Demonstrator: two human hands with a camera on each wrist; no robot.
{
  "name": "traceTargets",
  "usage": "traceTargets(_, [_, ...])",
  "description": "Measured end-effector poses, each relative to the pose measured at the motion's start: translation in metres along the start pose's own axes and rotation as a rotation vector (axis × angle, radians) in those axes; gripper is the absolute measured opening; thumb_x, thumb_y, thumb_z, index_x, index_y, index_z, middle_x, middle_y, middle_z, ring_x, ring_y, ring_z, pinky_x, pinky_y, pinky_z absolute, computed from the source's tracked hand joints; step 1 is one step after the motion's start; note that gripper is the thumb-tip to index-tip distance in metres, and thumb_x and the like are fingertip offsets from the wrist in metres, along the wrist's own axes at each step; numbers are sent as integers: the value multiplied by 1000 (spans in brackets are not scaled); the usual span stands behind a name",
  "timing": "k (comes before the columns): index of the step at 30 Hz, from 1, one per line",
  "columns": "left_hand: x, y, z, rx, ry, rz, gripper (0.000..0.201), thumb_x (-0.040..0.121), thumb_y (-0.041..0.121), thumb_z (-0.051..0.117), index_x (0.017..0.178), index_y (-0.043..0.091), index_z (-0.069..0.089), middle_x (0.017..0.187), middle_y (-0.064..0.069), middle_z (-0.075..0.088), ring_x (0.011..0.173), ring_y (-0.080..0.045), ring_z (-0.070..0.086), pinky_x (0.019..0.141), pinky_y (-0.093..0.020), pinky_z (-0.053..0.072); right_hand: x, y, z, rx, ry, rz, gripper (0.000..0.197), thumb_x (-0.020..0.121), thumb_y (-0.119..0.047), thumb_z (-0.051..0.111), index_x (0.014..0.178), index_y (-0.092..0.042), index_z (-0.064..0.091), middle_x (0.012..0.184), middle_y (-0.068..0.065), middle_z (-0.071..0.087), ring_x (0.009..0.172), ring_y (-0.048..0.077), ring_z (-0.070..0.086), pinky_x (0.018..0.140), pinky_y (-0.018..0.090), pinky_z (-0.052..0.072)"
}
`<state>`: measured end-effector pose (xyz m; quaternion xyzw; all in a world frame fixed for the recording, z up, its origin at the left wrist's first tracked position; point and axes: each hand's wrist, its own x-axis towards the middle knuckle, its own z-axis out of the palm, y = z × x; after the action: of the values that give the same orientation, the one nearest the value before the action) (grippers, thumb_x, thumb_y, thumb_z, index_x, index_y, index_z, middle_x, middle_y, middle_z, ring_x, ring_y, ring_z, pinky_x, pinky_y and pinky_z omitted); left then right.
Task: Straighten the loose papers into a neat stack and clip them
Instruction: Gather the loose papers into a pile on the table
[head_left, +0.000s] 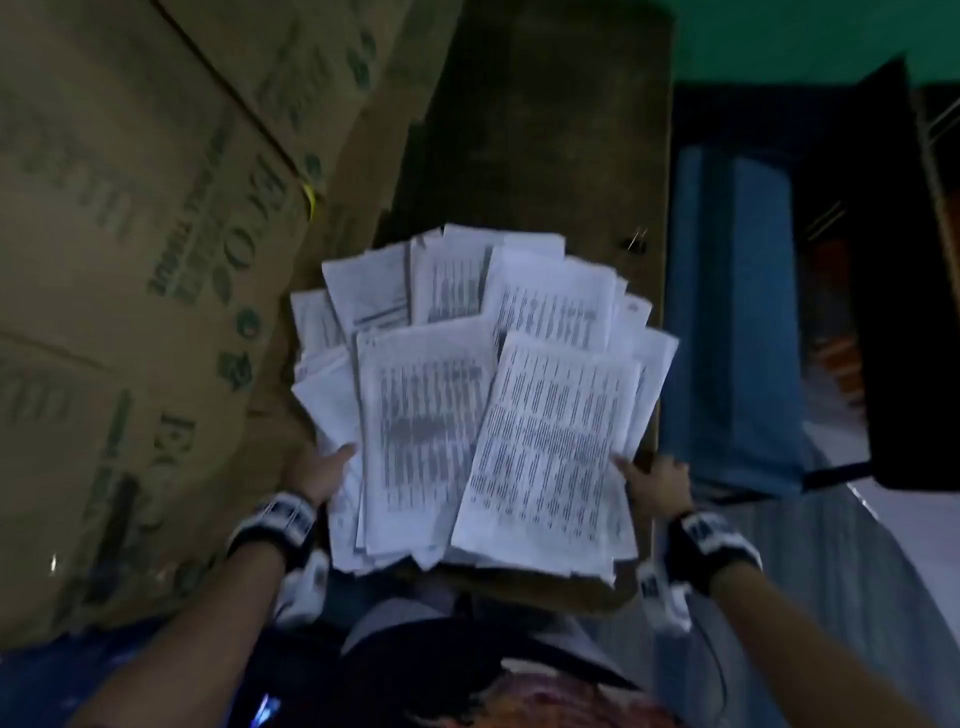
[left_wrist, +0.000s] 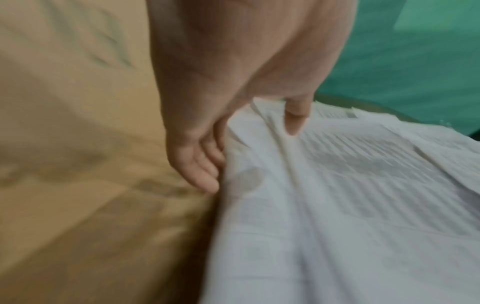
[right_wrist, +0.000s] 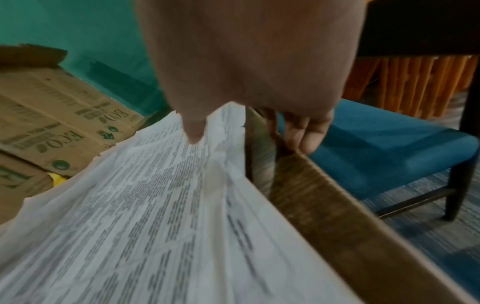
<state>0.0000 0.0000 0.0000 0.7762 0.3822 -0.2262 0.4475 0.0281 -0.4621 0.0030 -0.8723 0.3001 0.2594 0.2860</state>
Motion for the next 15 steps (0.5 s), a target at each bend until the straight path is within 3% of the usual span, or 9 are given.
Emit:
traceTargets(2, [19, 43, 34, 24, -3, -23, 87, 80, 50, 69, 144, 3, 34, 142, -16, 47, 122, -36, 52, 102, -42, 43, 10, -22, -1, -1, 56, 76, 93, 81, -59, 64, 137, 8, 34, 142, 30, 32, 135, 42, 28, 109, 47, 27])
traceTargets(3, [30, 55, 43, 79, -20, -78, 101, 75, 62, 66, 147, 2, 27, 144, -17, 43, 123, -37, 51, 103, -43, 43, 19, -30, 0, -1, 64, 92, 98, 79, -60, 65, 140, 9, 30, 145, 29, 30, 137, 41, 26, 110, 47, 25])
traceTargets(5, [40, 65, 54, 157, 7, -132, 131, 53, 86, 58, 149, 5, 20, 148, -18, 36, 126, -40, 46, 104, -49, 41, 29, -52, 2, 55, 62, 90, 113, 73, -64, 69, 146, 6, 20, 150, 27, 26, 140, 39, 25, 113, 47, 24])
traceTargets(6, [40, 63, 55, 165, 25, -140, 138, 44, 90, 59, 149, 9, 18, 151, -17, 32, 129, -40, 42, 105, -50, 40, 32, -62, 3, 133, 62, 89, 119, 67, -65, 73, 147, 5, 19, 149, 25, 29, 139, 39, 29, 113, 47, 29])
traceTargets(8, [44, 74, 57, 149, 72, -58, 129, 54, 75, 73, 150, 14, 12, 154, -15, 24, 134, -38, 37, 107, -49, 37, 43, -77, 2, 261, 74, 100, 109, 68, -52, 80, 143, 7, 26, 141, 21, 43, 129, 34, 45, 102, 40, 42])
traceTargets(10, [52, 80, 53, 112, 139, -51, 120, 51, 69, 78, 144, 17, 23, 146, -13, 39, 125, -36, 48, 103, -48, 44, 49, -91, -3, 356, 50, 134, 77, 77, -30, 81, 133, 7, 44, 123, 12, 57, 107, 25, 57, 90, 32, 46])
traceTargets(12, [64, 80, 47, 24, 129, -80, 116, 30, 78, 76, 125, 17, 49, 121, -4, 63, 102, -29, 64, 90, -44, 54, 56, -92, -8, 499, 28, 177, 64, 69, -21, 86, 122, 1, 58, 117, 13, 65, 99, 24, 62, 93, 38, 50])
traceTargets(14, [75, 82, 40, -122, 18, -106, 88, 36, 63, 85, 106, 15, 64, 105, -2, 69, 92, -25, 67, 87, -40, 56, 60, -90, -10, 618, -17, 241, 68, 54, -23, 94, 112, -5, 63, 114, 13, 68, 100, 28, 66, 95, 48, 50])
traceTargets(15, [80, 84, 37, -156, -38, -130, 77, 44, 52, 87, 105, 11, 66, 106, -4, 70, 93, -24, 66, 88, -40, 55, 65, -87, -8, 636, -30, 246, 69, 52, -24, 95, 110, -7, 63, 115, 11, 67, 100, 26, 65, 96, 47, 49])
